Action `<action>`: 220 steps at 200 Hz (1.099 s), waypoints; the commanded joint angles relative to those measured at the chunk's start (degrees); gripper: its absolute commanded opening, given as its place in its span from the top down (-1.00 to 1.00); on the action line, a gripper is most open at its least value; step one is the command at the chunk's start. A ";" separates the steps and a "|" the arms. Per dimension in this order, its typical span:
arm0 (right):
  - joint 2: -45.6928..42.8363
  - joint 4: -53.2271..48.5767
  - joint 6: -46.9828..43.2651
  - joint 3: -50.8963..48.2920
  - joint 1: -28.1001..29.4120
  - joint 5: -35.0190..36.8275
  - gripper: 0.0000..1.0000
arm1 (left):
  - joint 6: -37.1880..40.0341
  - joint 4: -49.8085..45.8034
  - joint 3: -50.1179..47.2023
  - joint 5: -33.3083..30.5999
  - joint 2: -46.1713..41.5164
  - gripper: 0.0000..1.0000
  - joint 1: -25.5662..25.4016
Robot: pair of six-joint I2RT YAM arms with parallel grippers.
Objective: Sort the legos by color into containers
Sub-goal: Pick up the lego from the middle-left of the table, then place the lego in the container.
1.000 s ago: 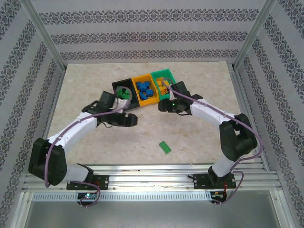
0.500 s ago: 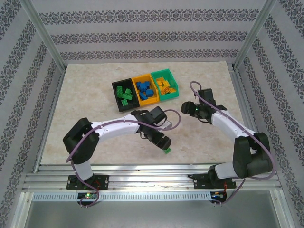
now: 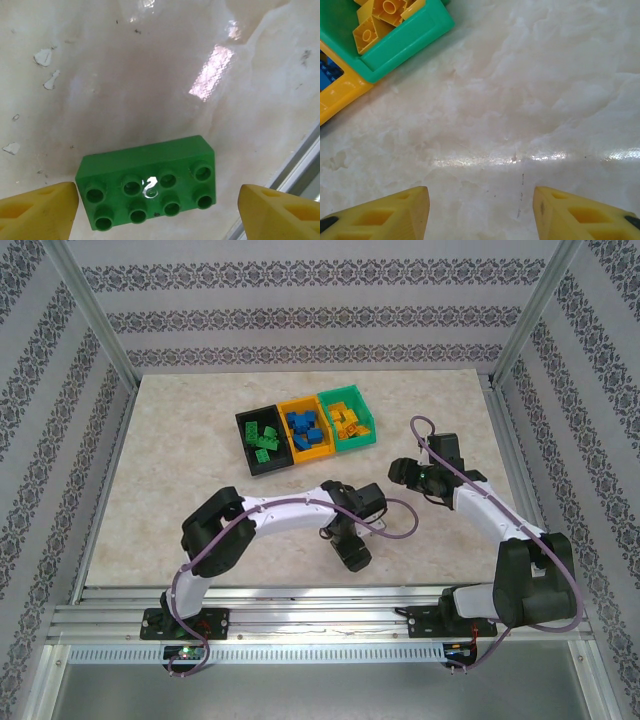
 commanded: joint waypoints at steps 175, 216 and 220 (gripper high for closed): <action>-0.89 3.41 0.70 -2.51 -0.47 -3.38 -0.15 | 1.29 -2.57 -0.77 -4.68 -9.38 -0.26 11.23; -0.48 4.52 1.54 -2.90 -0.19 -4.53 -0.15 | 1.96 -3.01 1.16 -5.02 -13.23 -0.28 25.72; -0.60 4.57 1.51 -2.92 -0.21 -4.66 -0.15 | 2.02 -3.07 1.54 -5.51 -13.23 -0.30 26.90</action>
